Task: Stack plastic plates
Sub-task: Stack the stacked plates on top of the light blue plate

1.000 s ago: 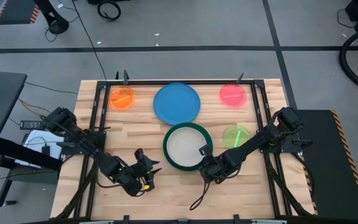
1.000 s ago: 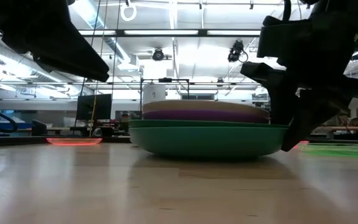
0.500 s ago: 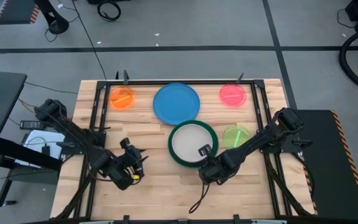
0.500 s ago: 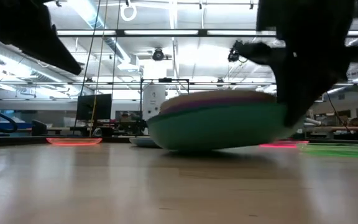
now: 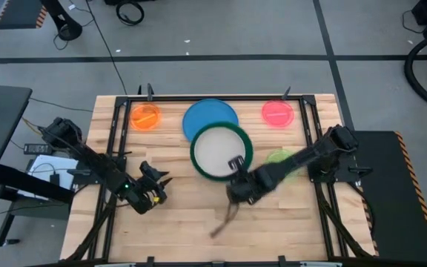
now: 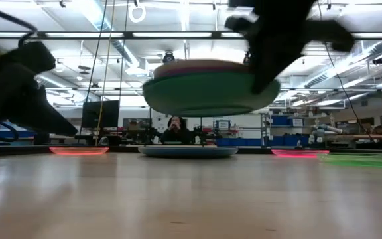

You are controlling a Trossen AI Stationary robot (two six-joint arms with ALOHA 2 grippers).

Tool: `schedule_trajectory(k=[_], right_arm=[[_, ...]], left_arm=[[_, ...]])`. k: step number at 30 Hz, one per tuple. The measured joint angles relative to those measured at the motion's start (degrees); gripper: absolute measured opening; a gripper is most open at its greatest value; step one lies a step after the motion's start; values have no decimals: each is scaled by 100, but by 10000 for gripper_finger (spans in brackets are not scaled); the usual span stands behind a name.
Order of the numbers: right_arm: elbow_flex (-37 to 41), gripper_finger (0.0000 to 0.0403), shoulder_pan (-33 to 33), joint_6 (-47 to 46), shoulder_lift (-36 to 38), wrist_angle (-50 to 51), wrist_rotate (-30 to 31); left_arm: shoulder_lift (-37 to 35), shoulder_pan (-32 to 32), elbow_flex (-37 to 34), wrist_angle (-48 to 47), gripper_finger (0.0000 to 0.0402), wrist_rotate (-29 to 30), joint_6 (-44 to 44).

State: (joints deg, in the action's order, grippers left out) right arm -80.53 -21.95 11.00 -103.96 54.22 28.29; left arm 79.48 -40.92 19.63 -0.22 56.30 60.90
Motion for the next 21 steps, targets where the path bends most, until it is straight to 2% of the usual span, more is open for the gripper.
schedule_trajectory(k=[3,6,9,14,18,21], right_arm=[[2,25,497,125,0,-72,38],[4,25,962,528,0,-448,73],[2,25,1413,1086,0,-793,-38],[2,25,1987,1667,-118,-1158,-346],[0,25,2237,1851,-413,-1372,-551],[4,25,2334,1722,-651,-1533,-622]], left_arm=[[-27,114,-175,389,142,8,-41],[-142,178,-55,477,142,-106,-542],[-548,191,218,248,142,-236,-1184],[-2017,214,417,-1213,142,-336,-1661],[-3186,433,419,-2429,142,-53,-1565],[-3775,664,419,-2790,142,-34,-1654]])
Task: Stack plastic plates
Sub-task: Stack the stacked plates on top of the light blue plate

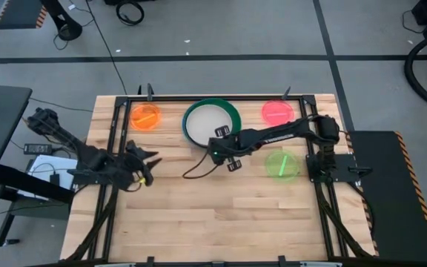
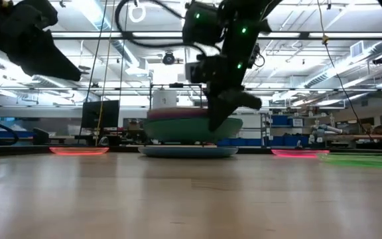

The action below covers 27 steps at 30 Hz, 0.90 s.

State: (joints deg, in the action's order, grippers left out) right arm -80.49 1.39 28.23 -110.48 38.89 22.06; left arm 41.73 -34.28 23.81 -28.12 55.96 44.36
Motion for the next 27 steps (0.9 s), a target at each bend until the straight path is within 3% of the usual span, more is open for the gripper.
schedule_trajectory(k=[8,19,27], right_arm=[[-2,25,194,-474,-212,-135,81],[-4,25,437,74,-424,-328,-72],[-11,79,563,158,-446,-453,11]], left_arm=[[-669,185,0,-25,142,-3,-635],[-690,187,0,60,142,24,-645],[-812,680,0,479,149,36,-886]])
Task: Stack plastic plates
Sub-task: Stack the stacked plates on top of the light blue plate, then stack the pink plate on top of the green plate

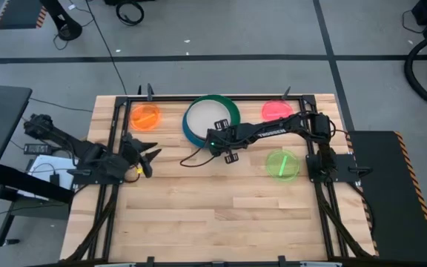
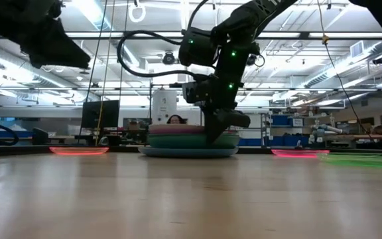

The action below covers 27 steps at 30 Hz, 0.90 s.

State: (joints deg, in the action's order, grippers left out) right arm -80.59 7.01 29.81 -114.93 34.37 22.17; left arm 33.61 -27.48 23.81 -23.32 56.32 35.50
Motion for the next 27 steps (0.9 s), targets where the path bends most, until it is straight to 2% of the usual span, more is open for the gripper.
schedule_trajectory(k=[6,10,17,21,24,27], right_arm=[[0,100,3,36,65,18,41],[0,121,-44,-106,217,83,-200],[0,163,-128,-674,730,305,-727],[0,178,-120,-1224,1163,784,-977],[137,181,36,-1943,1589,1211,-506],[644,181,423,-3060,2106,1639,81]], left_arm=[[-228,932,56,562,185,-731,-930],[-261,1791,66,584,202,-1147,-1113],[-250,3592,66,889,206,-2396,-1717],[-155,4378,70,1252,206,-3276,-1965],[80,4754,17,1244,206,-3429,-1965],[340,5033,-106,1199,206,-3464,-1884]])
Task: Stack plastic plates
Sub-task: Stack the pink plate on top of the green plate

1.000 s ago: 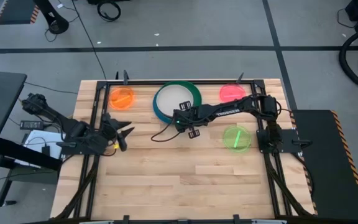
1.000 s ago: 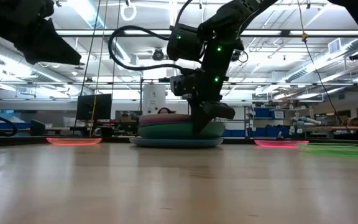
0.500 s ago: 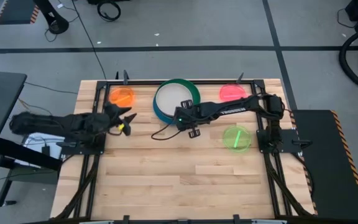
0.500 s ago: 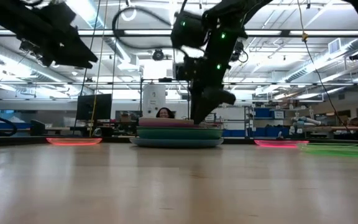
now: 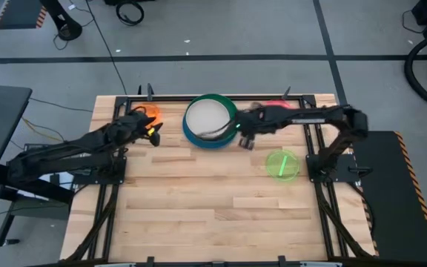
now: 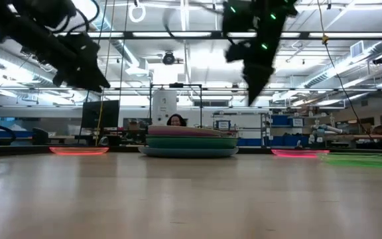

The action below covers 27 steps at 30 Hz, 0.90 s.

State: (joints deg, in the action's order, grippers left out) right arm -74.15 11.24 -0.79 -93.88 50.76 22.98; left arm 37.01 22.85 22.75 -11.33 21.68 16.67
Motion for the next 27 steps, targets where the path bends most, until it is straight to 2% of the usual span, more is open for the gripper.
schedule_trajectory(k=[3,6,9,13,18,22,27], right_arm=[[873,180,456,-812,506,-38,-131],[1794,180,959,-1094,788,-554,-209],[2260,180,1534,-1170,752,-897,-275],[2307,180,1956,-1110,355,-977,-274],[2112,175,2085,-1109,-267,-942,-186],[1949,158,2101,-1157,-644,-866,204],[1809,126,2289,-955,-790,-786,-34]], left_arm=[[165,93,-137,24,206,-143,104],[284,87,-179,-12,206,-207,113],[358,90,-178,67,206,-200,187],[387,87,-178,118,206,-198,170],[387,87,-178,128,206,-190,-62],[387,87,-180,136,206,-185,-90],[387,87,-180,131,206,-185,-150]])
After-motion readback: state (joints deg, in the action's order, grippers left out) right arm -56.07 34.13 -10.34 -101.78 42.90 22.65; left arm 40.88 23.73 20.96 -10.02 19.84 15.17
